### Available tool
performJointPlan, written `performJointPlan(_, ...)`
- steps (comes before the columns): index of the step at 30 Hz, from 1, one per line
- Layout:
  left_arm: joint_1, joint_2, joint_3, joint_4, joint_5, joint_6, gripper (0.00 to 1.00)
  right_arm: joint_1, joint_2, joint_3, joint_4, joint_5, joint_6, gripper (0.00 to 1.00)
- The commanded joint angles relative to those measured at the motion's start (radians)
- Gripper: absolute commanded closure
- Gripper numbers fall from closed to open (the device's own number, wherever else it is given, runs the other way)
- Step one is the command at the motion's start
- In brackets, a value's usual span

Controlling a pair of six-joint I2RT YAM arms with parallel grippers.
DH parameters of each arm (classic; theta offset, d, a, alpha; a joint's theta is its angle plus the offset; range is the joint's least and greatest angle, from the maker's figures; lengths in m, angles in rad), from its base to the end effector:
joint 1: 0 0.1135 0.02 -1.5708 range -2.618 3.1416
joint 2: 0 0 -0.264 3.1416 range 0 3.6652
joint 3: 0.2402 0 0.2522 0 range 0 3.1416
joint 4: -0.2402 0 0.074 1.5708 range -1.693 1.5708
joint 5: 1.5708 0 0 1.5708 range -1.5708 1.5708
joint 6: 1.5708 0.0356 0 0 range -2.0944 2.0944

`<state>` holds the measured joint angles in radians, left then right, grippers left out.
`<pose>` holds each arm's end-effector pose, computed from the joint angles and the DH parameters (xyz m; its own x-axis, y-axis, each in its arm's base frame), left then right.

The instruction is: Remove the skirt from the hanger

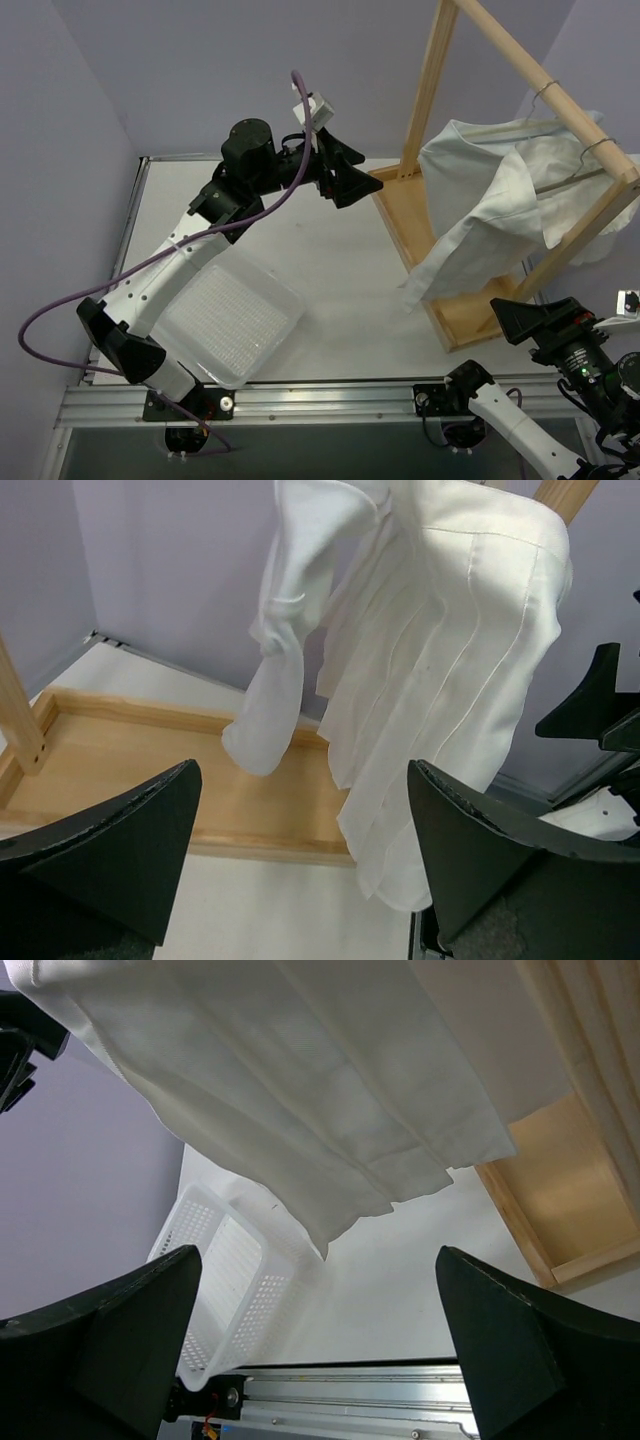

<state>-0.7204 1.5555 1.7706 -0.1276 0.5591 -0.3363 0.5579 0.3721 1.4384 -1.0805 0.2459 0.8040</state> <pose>0.2478 -0.2426 0.4975 -0.2536 -0.1496 -0.9557 0.9245 0.2533 -0.2850 -0.0391 -0.0346 0.4514 -0.2294 0.6802 -0.6962 -0.2043 0.6657 0.7177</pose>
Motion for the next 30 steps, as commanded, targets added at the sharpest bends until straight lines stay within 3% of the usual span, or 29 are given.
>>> performJointPlan(1, -0.037, 0.052, 0.056, 0.178, 0.021, -0.003, 0.07, 0.005, 0.042, 0.016, 0.039, -0.020, 0.003, 0.00)
performJointPlan(8, -0.108, 0.230, 0.219, 0.217, 0.018, -0.037, 0.07, 0.004, 0.031, 0.020, 0.028, -0.022, 0.023, 0.00)
performJointPlan(19, -0.140, 0.477, 0.613, 0.054, -0.024, -0.006, 0.10, 0.004, 0.047, 0.112, -0.036, -0.005, 0.020, 0.00)
performJointPlan(23, -0.145, 0.546, 0.694, 0.054, -0.019, -0.035, 0.11, 0.004, 0.044, 0.120, -0.047, 0.006, 0.018, 0.00)
performJointPlan(27, -0.155, 0.595, 0.757, 0.030, -0.021, -0.041, 0.22, 0.005, 0.044, 0.122, -0.045, 0.007, 0.018, 0.00)
performJointPlan(30, -0.162, 0.604, 0.748, 0.028, -0.018, -0.037, 0.23, 0.005, 0.050, 0.126, -0.036, 0.007, 0.017, 0.00)
